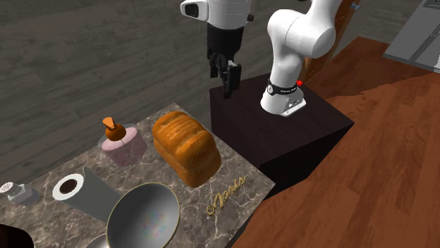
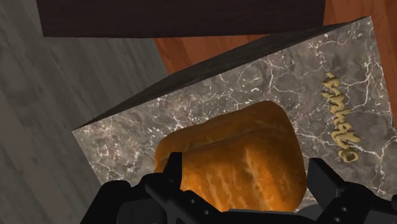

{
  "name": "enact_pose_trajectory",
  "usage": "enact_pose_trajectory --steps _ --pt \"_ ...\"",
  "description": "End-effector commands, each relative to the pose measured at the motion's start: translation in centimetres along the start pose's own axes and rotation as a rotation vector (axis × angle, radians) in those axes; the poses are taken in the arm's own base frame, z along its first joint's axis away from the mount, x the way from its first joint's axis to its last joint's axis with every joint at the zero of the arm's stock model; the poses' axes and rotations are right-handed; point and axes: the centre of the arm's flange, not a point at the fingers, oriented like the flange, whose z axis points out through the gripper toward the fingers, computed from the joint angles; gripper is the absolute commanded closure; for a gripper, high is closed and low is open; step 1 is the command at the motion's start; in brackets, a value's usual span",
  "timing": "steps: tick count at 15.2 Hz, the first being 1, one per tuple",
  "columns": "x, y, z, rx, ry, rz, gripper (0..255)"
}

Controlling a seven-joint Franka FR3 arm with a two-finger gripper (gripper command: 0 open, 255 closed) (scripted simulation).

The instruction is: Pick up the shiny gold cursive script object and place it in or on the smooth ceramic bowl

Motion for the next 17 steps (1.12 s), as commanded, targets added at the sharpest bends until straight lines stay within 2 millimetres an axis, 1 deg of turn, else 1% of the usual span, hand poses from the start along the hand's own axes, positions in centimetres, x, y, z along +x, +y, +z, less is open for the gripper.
enact_pose_trajectory --steps 1,17 --pt "0.3 -1.4 2.1 0.006 0.000 -0.012 0" --pt "2.0 -14.5 18.0 0.046 -0.021 -0.107 0"
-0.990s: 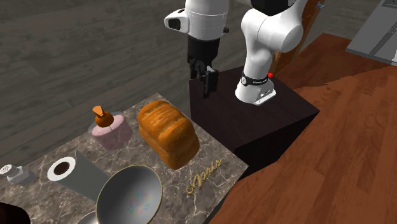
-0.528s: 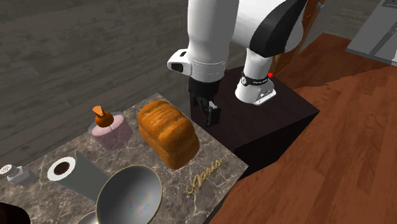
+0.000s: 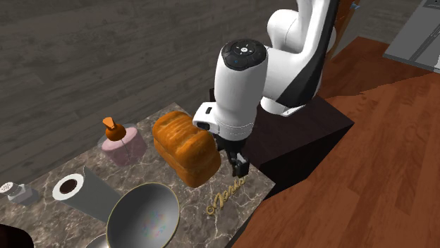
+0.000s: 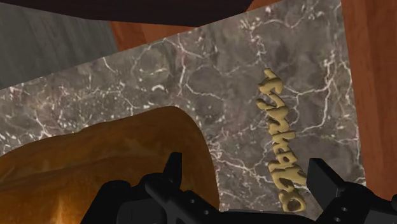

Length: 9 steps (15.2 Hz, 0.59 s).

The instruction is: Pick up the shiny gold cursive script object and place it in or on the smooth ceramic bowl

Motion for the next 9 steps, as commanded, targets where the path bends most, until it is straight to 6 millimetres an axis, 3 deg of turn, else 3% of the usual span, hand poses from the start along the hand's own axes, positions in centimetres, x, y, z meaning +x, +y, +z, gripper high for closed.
enact_pose_trajectory --steps 1,5,9 --pt "0.2 -1.7 2.1 0.007 -0.002 -0.012 0" --pt "0.7 -4.9 6.1 0.017 -0.007 -0.035 0" --pt "0.7 -4.9 8.2 0.017 -0.007 -0.035 0"
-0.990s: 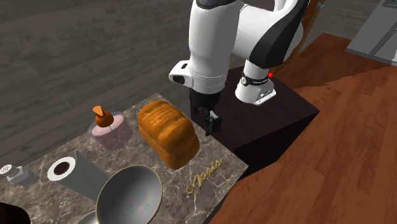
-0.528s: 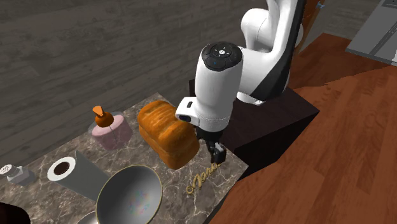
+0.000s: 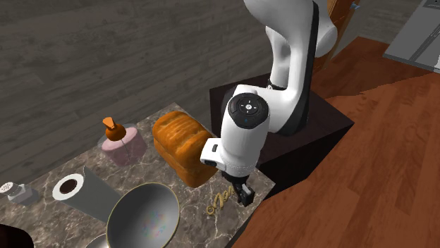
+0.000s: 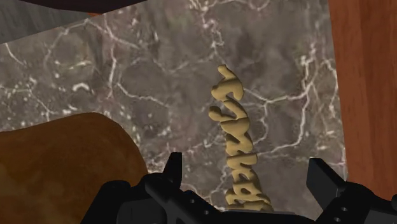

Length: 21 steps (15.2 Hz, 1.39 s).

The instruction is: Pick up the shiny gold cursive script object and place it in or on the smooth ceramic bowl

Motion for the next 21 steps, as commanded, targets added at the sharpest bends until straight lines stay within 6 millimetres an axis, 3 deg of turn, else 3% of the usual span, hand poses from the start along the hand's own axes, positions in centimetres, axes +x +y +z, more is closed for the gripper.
enact_pose_trajectory --steps 1,4,12,13,21 --pt "0.0 0.0 1.3 0.000 0.000 -0.001 0" --pt "0.0 0.0 2.6 0.000 0.000 -0.001 0" --pt "0.0 0.0 2.6 0.000 0.000 -0.001 0" --pt "0.0 0.0 2.6 0.000 0.000 -0.001 255" --pt "0.0 0.0 2.6 0.000 0.000 -0.001 255"
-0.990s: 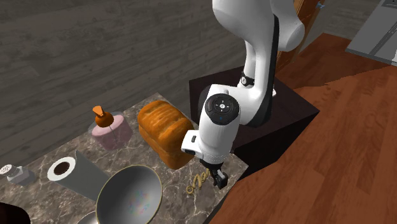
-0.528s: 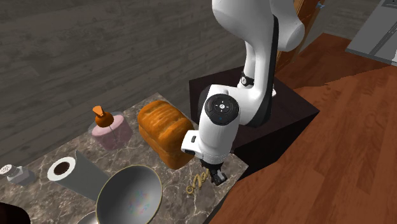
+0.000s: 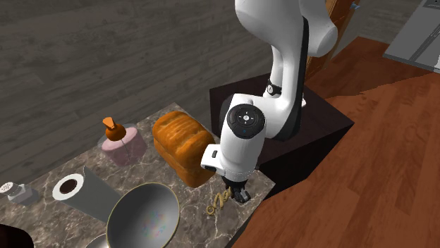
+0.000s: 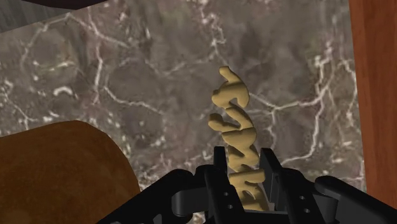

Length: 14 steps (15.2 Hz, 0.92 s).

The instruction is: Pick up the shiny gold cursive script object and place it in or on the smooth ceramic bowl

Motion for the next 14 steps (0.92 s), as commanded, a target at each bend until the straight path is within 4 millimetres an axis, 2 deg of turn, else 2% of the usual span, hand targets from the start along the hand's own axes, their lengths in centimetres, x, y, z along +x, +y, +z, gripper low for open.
enact_pose_trajectory --steps 1,14 --pt "0.0 0.0 0.0 0.000 0.000 0.000 255" --pt "0.1 0.1 -6.9 0.000 0.000 0.000 255"
